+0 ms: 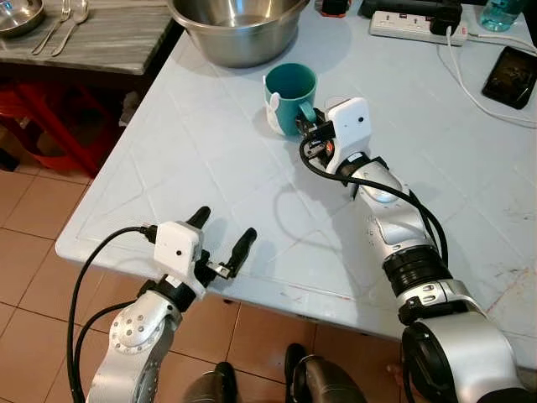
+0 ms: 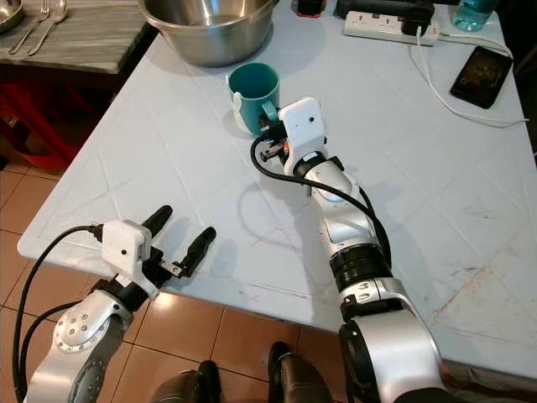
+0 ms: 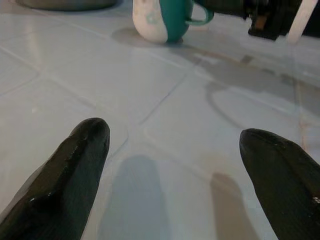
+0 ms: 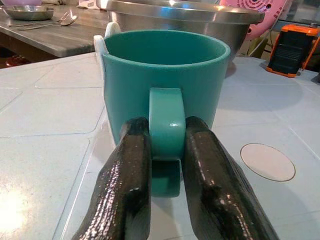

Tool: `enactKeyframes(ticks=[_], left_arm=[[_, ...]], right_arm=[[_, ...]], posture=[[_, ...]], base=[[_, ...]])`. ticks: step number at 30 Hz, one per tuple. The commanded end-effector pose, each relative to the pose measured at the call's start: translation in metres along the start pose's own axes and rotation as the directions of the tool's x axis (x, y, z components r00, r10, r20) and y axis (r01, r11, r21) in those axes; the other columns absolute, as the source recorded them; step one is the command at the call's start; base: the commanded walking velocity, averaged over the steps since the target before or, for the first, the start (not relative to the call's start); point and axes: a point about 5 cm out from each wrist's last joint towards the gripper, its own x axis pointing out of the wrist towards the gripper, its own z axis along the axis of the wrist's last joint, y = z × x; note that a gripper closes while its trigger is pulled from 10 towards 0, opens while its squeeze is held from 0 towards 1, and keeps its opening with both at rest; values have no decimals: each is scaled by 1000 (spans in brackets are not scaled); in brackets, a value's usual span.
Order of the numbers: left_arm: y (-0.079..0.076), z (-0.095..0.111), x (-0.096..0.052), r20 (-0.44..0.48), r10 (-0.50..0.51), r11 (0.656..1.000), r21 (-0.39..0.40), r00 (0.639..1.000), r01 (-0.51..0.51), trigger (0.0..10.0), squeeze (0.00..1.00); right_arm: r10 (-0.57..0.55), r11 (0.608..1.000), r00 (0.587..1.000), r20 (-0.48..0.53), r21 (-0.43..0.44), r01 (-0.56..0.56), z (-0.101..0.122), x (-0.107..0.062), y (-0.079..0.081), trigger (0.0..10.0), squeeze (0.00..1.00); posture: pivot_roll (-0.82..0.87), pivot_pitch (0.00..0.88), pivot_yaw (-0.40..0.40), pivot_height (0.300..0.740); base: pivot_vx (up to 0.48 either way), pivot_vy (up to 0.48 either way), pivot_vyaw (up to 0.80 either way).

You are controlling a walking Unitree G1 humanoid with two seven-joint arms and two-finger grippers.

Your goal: Setting the table

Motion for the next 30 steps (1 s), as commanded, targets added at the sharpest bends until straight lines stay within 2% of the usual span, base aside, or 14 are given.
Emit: enactKeyframes(ticks=[1, 15, 18, 23, 26, 27, 28, 29, 30], left_arm=[[0, 5, -2, 12, 9, 1000, -3, 1000, -9, 10000, 0], [0, 10, 2, 33, 17, 1000, -21, 999, -16, 10000, 0], [0, 11, 4, 36, 19, 1000, -22, 999, -18, 10000, 0], [6, 12, 7, 46, 69, 998, -12, 997, -69, 10000, 0], [19, 7, 10, 9, 188, 982, 5, 982, -188, 10000, 0], [21, 6, 11, 4, 210, 978, 13, 978, -210, 10000, 0], [26, 5, 12, 1, 254, 967, 36, 967, -254, 10000, 0], [31, 3, 13, -4, 283, 958, 44, 959, -283, 10000, 0], [33, 2, 13, -4, 295, 955, 45, 956, -294, 10000, 0]], right_arm=[[14, 1000, 1000, 8, -4, -14, 2, 3, 3, 0, 0], [4, 1000, 1000, 15, -12, -4, 3, 3, 2, 0, 0], [-30, 999, 998, 52, -10, 31, 9, 1, -2, 0, 0], [-88, 996, 993, 79, 2, 88, 10, -13, -9, 0, 0], [-150, 988, 986, 74, -10, 151, 5, -30, -15, 275, 0], [-163, 986, 984, 73, -14, 165, 4, -34, -16, 1451, 0], [-198, 979, 978, 72, -30, 201, 2, -44, -18, 3647, 0], [-244, 968, 968, 63, -37, 246, -2, -55, -22, 10000, 0], [-267, 962, 962, 59, -44, 269, -4, -62, -25, 10000, 0]], posture=[[-82, 291, 18, 740], [-82, 291, 16, 740], [-82, 286, 16, 740], [-86, 276, 12, 740], [-98, 266, 11, 740], [-105, 261, 11, 740], [-105, 261, 11, 740], [-115, 254, 12, 740], [-122, 247, 13, 740]], base=[[0, 0, 0], [0, 0, 0], [0, 0, 0], [0, 0, 0], [0, 0, 0], [0, 0, 0], [0, 0, 0], [0, 0, 0], [0, 0, 0]])
